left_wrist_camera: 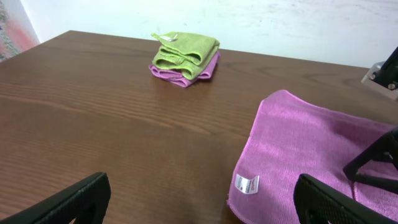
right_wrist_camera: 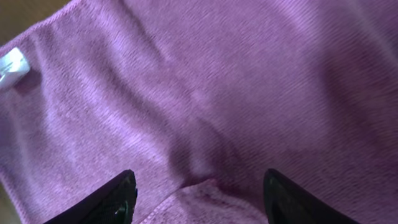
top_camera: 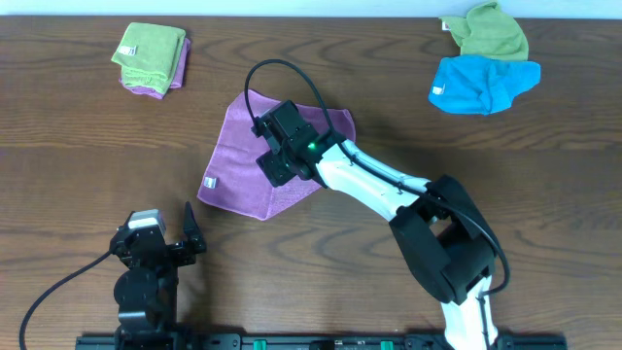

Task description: Fold the cloth

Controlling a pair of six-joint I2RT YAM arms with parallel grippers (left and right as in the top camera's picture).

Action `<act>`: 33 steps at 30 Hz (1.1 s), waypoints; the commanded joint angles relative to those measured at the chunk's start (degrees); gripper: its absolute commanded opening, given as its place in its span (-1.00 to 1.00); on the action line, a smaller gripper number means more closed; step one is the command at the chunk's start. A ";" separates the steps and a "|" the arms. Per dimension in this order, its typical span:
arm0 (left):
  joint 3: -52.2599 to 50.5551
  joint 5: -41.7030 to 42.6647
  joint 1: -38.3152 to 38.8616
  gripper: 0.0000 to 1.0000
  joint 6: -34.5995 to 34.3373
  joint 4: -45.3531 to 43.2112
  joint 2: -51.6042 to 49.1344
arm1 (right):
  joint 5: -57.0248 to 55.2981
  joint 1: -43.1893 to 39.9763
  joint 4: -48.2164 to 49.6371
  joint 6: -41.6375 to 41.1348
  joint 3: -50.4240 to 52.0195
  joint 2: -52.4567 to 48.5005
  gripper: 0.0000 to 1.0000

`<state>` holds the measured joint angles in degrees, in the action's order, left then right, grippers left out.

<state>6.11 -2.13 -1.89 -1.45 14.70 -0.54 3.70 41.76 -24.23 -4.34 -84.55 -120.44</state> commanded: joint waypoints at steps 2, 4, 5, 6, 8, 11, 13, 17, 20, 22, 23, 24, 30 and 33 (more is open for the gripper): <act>-1.44 -0.83 -0.33 0.90 0.39 0.48 0.28 | -2.01 0.11 0.07 -0.31 -0.83 -0.94 0.25; -1.44 -0.83 -0.33 0.90 0.39 0.48 0.28 | -1.99 0.11 -0.28 -0.31 -0.83 -1.75 0.20; -1.44 -0.83 -0.33 0.91 0.39 0.48 0.28 | -1.92 0.11 -0.72 -0.31 -0.83 -2.40 0.16; -1.44 -0.83 -0.33 0.91 0.39 0.48 0.28 | -1.79 0.13 -1.16 -0.31 -0.83 -2.60 0.10; -1.44 -0.81 -0.33 0.91 0.39 0.48 0.28 | -1.77 0.24 -1.27 -0.33 -0.83 -2.64 0.01; -1.44 -0.81 -0.33 0.91 0.39 0.48 0.28 | -1.77 0.26 -1.84 -0.33 -0.83 -2.64 -0.07; -1.44 -0.83 -0.33 0.91 0.39 0.48 0.28 | -1.77 0.28 -2.32 -0.31 -0.83 -2.69 -0.16; -1.44 -0.83 -0.33 0.90 0.39 0.48 0.28 | -1.77 0.26 -2.36 -0.31 -0.83 -2.69 -0.56; -1.44 -0.83 -0.33 0.91 0.39 0.48 0.28 | -1.79 0.26 -2.43 -0.35 -0.83 -2.69 -0.83; -1.44 -0.81 -0.33 0.91 0.39 0.48 0.28 | -1.77 0.28 -2.89 -0.44 -0.94 -2.67 -0.95; -1.44 -0.83 -0.33 0.91 0.39 0.48 0.28 | -1.79 0.26 -3.93 -1.09 -1.29 -2.56 -0.97; -1.44 -0.81 -0.33 0.91 0.39 0.48 0.28 | -1.77 0.26 -5.16 -1.44 -1.79 -2.56 -0.97; -1.44 -0.83 -0.33 0.90 0.39 0.48 0.28 | -1.77 0.24 -18.93 -1.53 -9.07 -0.98 -0.98; -1.44 -0.81 -0.33 0.91 0.39 0.48 0.28 | -1.75 0.24 -25.44 -4.00 -12.39 1.01 -0.97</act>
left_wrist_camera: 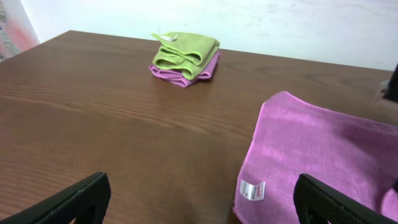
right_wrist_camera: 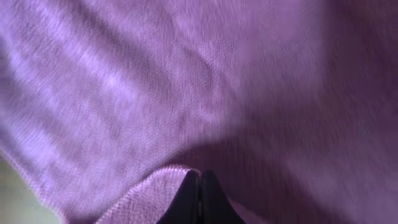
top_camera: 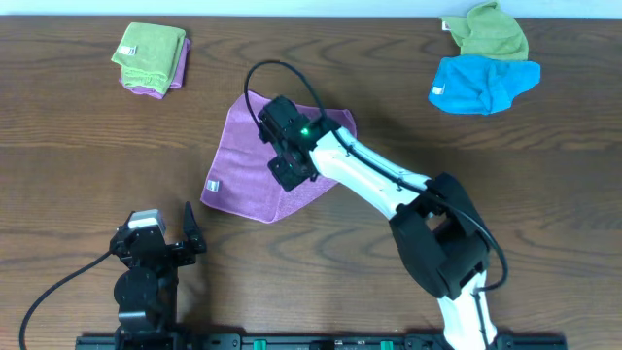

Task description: Fold the cloth

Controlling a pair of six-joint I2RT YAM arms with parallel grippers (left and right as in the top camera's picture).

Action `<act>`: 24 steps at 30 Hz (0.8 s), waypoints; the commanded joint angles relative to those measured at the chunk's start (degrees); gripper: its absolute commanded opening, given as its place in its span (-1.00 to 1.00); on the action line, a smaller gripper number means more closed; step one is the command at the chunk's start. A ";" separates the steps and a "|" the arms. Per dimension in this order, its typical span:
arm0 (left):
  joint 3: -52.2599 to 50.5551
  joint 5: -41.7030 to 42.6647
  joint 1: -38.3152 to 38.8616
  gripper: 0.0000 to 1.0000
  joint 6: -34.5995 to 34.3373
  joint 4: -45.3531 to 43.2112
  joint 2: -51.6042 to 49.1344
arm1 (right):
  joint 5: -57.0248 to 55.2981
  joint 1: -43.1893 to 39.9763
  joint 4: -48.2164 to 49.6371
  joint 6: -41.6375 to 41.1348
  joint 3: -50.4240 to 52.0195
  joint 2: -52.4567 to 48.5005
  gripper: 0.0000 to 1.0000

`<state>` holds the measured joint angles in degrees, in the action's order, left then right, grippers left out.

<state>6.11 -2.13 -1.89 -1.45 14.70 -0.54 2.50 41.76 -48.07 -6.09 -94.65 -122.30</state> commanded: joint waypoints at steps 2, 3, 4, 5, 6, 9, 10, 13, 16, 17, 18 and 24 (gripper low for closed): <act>-1.44 -0.81 -0.33 0.91 0.39 0.48 0.28 | -0.52 0.28 -5.31 -4.15 -3.23 3.96 -0.97; -1.44 -0.81 -0.33 0.91 0.39 0.48 0.28 | -0.48 0.35 -7.39 -5.51 -3.43 4.59 -0.97; -1.44 -0.81 -0.33 0.91 0.39 0.48 0.28 | 0.26 0.35 -9.70 -6.84 -3.52 4.81 -0.97; -1.44 -0.83 -0.33 0.91 0.39 0.48 0.28 | 1.64 0.33 -11.47 -7.37 -3.54 5.07 -0.97; -1.44 -0.81 -0.33 0.91 0.39 0.48 0.28 | 2.97 0.33 -12.98 -7.76 -3.54 5.09 -0.97; -1.44 -0.81 -0.33 0.91 0.39 0.48 0.28 | 7.04 0.35 -16.81 -8.46 -3.54 5.07 -0.97; -1.44 -0.83 -0.33 0.91 0.39 0.48 0.28 | 8.55 0.35 -18.45 -8.48 -3.54 5.07 -0.97; -1.44 -0.83 -0.33 0.91 0.39 0.48 0.28 | 17.20 0.52 -26.14 -8.48 -3.52 5.07 -0.49; -1.44 -0.83 -0.33 0.91 0.39 0.48 0.28 | 19.63 1.09 -30.38 -8.48 -3.50 5.07 0.99; -1.44 -0.81 -0.33 0.90 0.39 0.48 0.28 | 19.39 1.27 -30.80 -8.44 -3.50 5.07 0.99; -1.44 -0.81 -0.33 0.91 0.39 0.48 0.28 | 19.19 1.36 -31.04 -8.44 -3.50 5.07 0.99; -1.44 -0.81 -0.33 0.91 0.39 0.48 0.28 | 19.21 1.31 -32.48 -8.37 -3.52 5.09 0.81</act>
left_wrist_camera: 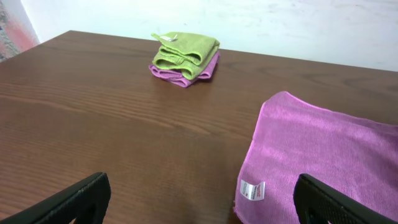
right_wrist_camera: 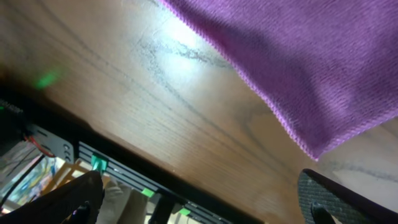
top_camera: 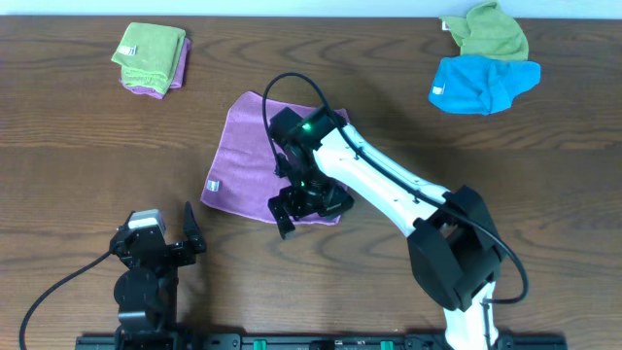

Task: Fold the cloth
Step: 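Move the left gripper to the cloth's left edge, right gripper to right edge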

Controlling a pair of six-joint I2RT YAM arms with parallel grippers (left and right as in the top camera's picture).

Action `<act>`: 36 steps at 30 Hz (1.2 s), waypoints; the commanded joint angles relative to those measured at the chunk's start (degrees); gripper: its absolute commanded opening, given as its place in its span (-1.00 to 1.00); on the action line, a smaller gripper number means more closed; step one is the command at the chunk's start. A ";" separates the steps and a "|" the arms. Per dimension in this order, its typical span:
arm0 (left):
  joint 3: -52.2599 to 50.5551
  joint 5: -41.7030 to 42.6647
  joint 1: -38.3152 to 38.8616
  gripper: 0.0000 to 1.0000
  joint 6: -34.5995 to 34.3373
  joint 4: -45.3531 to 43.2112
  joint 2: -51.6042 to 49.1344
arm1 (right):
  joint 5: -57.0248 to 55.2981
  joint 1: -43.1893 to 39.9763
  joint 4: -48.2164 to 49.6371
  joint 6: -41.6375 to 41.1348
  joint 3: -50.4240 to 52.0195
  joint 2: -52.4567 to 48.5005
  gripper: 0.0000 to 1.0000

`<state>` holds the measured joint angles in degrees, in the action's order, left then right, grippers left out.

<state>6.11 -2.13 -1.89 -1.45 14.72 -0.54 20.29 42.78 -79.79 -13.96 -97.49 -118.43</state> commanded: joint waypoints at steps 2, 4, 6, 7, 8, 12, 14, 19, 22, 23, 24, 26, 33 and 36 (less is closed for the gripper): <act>-1.44 -0.83 -0.33 0.91 0.39 0.46 0.28 | 3.15 0.07 -2.10 1.18 -0.76 1.49 0.40; -1.44 -0.83 -0.33 0.91 0.42 0.44 0.28 | 4.37 0.04 -2.73 1.84 -0.76 2.67 0.22; -1.44 -0.74 -0.33 0.90 0.26 -1.49 0.28 | 4.04 0.04 -2.60 1.84 -0.76 5.66 0.25; -1.44 -0.15 -0.33 0.91 -0.68 -1.68 0.28 | 3.63 0.04 -2.32 1.81 -0.76 7.65 0.29; -1.44 2.51 -0.33 0.91 -2.97 -1.20 0.28 | 2.64 0.02 -1.92 1.79 -0.76 10.38 0.36; -1.44 21.53 -0.33 0.91 -24.13 -0.83 0.28 | -3.67 0.00 -1.77 1.75 -0.74 21.51 0.89; -1.44 31.32 -0.33 0.90 -31.82 -0.39 0.28 | -4.22 -0.02 -1.73 1.81 -0.74 26.56 0.99; -1.44 32.76 -0.33 0.91 -37.07 -2.14 0.28 | -4.02 -0.02 -0.28 1.79 -0.74 37.20 0.98; -1.44 33.00 -0.33 0.91 -38.45 -3.41 0.28 | -4.00 0.00 2.45 1.79 -0.74 40.26 0.98; -1.44 32.79 -0.33 0.91 -38.47 -3.72 0.28 | -4.00 0.00 2.86 1.79 -0.74 41.07 0.99; -1.44 32.81 -0.33 0.91 -38.47 -3.98 0.28 | -4.04 0.00 3.26 1.81 -0.74 42.03 0.98; -1.44 32.89 -0.33 0.91 -38.49 -4.02 0.28 | -4.04 -0.02 3.26 1.84 -0.74 43.36 0.99; -1.44 36.46 -0.33 0.91 -41.40 -4.68 0.28 | -5.16 0.00 1.60 2.45 -0.74 45.42 0.98; -1.44 38.99 -0.33 0.80 -40.72 -7.54 0.26 | -7.85 -0.02 0.55 2.43 -0.74 46.01 0.99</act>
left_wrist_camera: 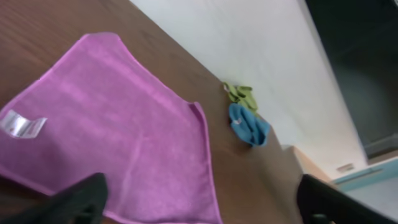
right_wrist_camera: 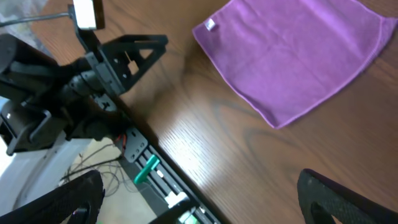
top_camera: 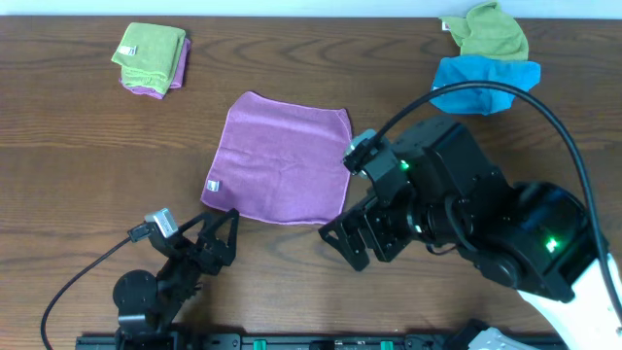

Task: Fold the cloth
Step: 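Move the left gripper to the cloth's left edge, right gripper to right edge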

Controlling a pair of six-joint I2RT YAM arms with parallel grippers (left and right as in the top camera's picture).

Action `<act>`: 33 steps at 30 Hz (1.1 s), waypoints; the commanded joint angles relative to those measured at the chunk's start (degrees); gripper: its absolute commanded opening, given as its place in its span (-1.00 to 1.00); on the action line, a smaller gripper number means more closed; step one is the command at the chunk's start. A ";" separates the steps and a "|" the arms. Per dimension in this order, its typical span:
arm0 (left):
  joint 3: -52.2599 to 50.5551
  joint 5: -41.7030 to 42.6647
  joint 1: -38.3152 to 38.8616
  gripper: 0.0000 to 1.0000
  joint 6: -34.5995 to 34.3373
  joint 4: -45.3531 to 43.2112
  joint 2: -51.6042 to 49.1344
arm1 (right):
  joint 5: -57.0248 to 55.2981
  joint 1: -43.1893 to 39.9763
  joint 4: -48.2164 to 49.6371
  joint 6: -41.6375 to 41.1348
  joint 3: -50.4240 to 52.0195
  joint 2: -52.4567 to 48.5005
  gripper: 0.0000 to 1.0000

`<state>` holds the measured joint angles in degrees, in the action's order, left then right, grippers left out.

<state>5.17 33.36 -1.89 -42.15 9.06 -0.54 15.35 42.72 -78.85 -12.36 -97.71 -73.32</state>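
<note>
The purple cloth [top_camera: 282, 160] lies spread flat in one layer at mid-table, a white tag at its near left edge; it also shows in the left wrist view [left_wrist_camera: 118, 137] and the right wrist view [right_wrist_camera: 292, 56]. My left gripper [top_camera: 219, 230] stands open just off the cloth's near left corner, empty [left_wrist_camera: 199, 211]. My right gripper [top_camera: 352, 248] hangs open high above the table, near the cloth's near right corner, holding nothing [right_wrist_camera: 205, 208].
A folded green cloth on a folded purple one [top_camera: 151, 58] sits at the far left. A blue cloth [top_camera: 484, 83] and a crumpled green cloth [top_camera: 496, 29] lie at the far right. The table's front edge and rail [right_wrist_camera: 149, 168] run below the right gripper.
My right gripper has gone from low at the cloth's near edge to high above the table, to the right. My left gripper has turned toward the cloth. The cloth now shows flat and uncovered.
My right gripper hung open over the cloth, whose near right corner was tucked in. Then it was shut on a fold there. Then it was open at the near edge with the cloth squarer. Now the cloth lies flat and both grippers are off it.
</note>
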 commanded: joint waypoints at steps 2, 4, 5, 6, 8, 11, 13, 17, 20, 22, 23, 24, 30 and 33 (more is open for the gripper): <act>-0.48 5.66 -0.33 0.74 -0.09 -5.14 -0.02 | -7.50 -0.44 -0.68 0.39 -0.55 2.40 0.98; 0.55 5.66 -0.33 0.75 -0.07 -6.91 -1.29 | -10.51 -1.75 -0.63 -0.13 -0.55 4.72 0.98; 1.44 5.66 -0.31 0.77 0.02 -7.45 -2.12 | -11.39 -2.69 -0.57 -0.48 -0.55 6.01 0.98; 2.75 5.64 -0.33 0.79 0.66 -7.78 -3.34 | -11.65 -3.61 -0.55 -0.46 -0.55 7.19 0.99; 6.97 5.62 -0.33 0.82 4.68 -7.34 -7.82 | -11.69 -6.54 -0.66 -0.46 -0.55 10.14 0.98; 14.75 5.97 -0.33 0.79 10.97 -4.35 -18.34 | -11.74 -9.40 -1.90 -0.44 -0.52 12.59 0.99; 20.59 5.86 -0.33 0.83 17.27 1.33 -26.10 | -11.74 -10.36 -3.37 -0.44 -0.52 12.68 0.99; 30.58 -0.70 -0.31 0.83 27.96 14.19 -38.99 | -12.15 -10.93 -5.38 -0.48 -0.46 12.39 0.99; 40.06 -11.61 -0.26 0.83 34.75 26.18 -51.54 | -13.94 -10.93 -5.62 -1.90 -0.46 12.31 0.99; 43.89 -15.76 -0.26 0.88 34.69 31.39 -57.33 | -17.07 -10.93 -5.62 -3.87 -0.44 12.31 0.98; 45.29 -16.26 -0.28 0.93 34.69 33.33 -59.69 | -18.01 -10.93 -5.60 -4.57 -0.44 12.28 0.98; 47.19 -16.35 -0.28 0.93 34.27 36.33 -63.63 | -19.15 -10.93 -5.57 -5.46 -0.44 12.28 0.98; 48.22 -15.96 -0.35 0.79 34.47 37.90 -76.98 | -21.84 -10.93 -5.22 -7.41 0.61 11.43 0.98; 48.22 -15.98 -0.35 0.71 34.45 36.87 -82.07 | -23.10 -10.95 -5.03 -8.85 2.71 10.21 0.99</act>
<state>52.53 18.39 -1.93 -8.71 46.22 -80.12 -5.30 32.73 -84.05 -18.94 -96.73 -61.98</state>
